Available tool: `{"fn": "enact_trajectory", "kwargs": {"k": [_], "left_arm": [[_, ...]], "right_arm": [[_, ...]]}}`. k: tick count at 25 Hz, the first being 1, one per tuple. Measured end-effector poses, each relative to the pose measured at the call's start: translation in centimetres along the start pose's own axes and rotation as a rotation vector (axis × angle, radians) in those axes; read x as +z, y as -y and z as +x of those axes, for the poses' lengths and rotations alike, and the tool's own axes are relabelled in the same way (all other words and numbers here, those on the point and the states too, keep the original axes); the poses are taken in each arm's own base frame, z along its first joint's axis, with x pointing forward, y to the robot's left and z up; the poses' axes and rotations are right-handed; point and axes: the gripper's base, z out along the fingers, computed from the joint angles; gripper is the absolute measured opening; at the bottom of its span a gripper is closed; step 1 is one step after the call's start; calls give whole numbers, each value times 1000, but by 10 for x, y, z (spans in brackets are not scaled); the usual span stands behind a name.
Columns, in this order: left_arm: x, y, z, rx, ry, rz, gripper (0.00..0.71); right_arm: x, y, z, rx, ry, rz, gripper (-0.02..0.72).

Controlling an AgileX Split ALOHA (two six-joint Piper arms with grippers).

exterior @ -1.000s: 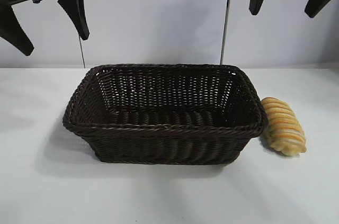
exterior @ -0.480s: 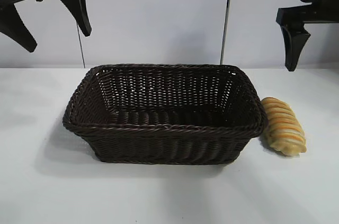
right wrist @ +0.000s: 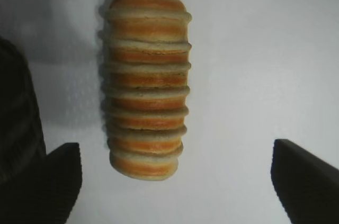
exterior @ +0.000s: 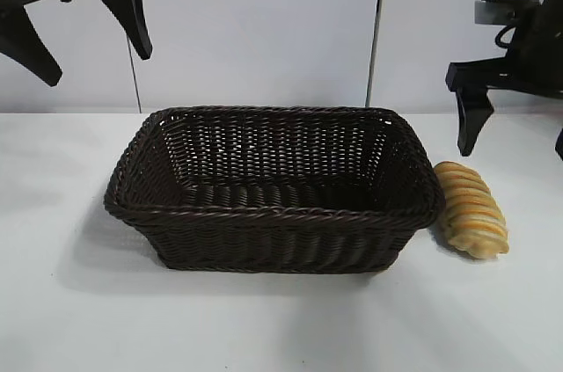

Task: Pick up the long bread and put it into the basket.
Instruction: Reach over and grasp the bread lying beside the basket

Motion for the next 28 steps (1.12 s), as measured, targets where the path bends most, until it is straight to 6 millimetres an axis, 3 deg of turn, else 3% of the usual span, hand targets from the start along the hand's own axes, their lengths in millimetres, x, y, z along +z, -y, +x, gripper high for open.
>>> {"fn": "enact_trajectory", "kwargs": {"k": [8,19,28], "left_arm": [[0,0,0,0,0,0,661],[0,0,0,0,0,0,661],[0,0,0,0,0,0,661]], "right_arm": [[1,0,-2,109,19,-8,695],[2,33,-11,229,39,8,695],[2,31,-18,240,106,-24,695]]}}
